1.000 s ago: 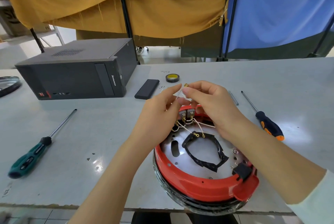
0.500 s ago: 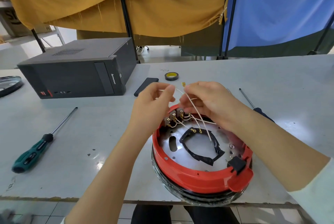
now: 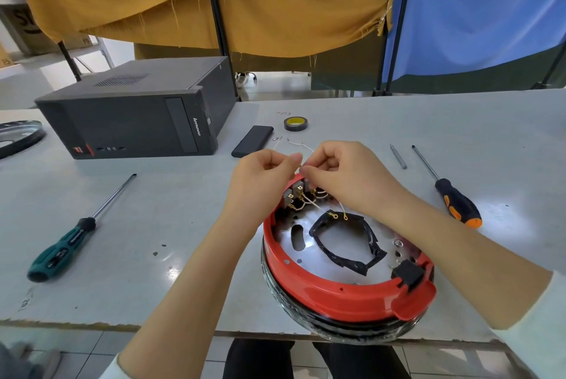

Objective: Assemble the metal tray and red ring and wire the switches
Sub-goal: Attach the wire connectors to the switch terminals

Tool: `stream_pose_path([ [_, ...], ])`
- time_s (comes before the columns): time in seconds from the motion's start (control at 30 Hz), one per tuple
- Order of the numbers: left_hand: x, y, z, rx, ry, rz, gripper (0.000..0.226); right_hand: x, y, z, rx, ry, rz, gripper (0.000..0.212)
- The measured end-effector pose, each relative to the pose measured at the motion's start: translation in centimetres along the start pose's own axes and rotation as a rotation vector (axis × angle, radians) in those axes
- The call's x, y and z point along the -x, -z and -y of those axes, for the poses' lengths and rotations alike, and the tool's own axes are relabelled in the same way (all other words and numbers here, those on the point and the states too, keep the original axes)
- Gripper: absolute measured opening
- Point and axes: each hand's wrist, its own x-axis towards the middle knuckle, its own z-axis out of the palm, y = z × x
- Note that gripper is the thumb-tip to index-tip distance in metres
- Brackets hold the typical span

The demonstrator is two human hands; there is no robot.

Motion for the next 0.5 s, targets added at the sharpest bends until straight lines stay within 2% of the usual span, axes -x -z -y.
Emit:
stream_pose_path([
  [0.13, -0.1, -0.3, 0.3, 0.106, 0.085, -0.051, 0.028, 0.0, -1.1, -0.3, 0.041, 0.029, -0.063, 0.009],
  [0.27, -0.3, -0.2, 0.5, 0.107, 0.126, -0.031, 0.026, 0.2, -1.5, -0.5, 0.027, 0.051, -0.047, 0.003],
  [0.33, -0.4, -0.2, 0.9, -0.017, 0.066, -0.049, 0.028, 0.2, -1.5, -0.6, -0.011, 0.046, -0.027, 0.003],
  [0.4, -0.7, -0.4, 1.8, -0.234, -0.039, -0.136, 0.032, 0.1, -1.5, -0.8, 0.009, 0.038, -0.011, 0.007],
  [0.47, -1.1, -0.7, 2.7, -0.355, -0.134, -0.177, 0.027, -0.2, -1.7, -1.1, 0.123, 0.017, 0.039, 0.008],
  [0.5, -1.4, -0.9, 3.2, -0.364, -0.145, -0.140, 0.023, -0.3, -1.9, -1.3, 0.211, 0.005, 0.082, 0.009],
])
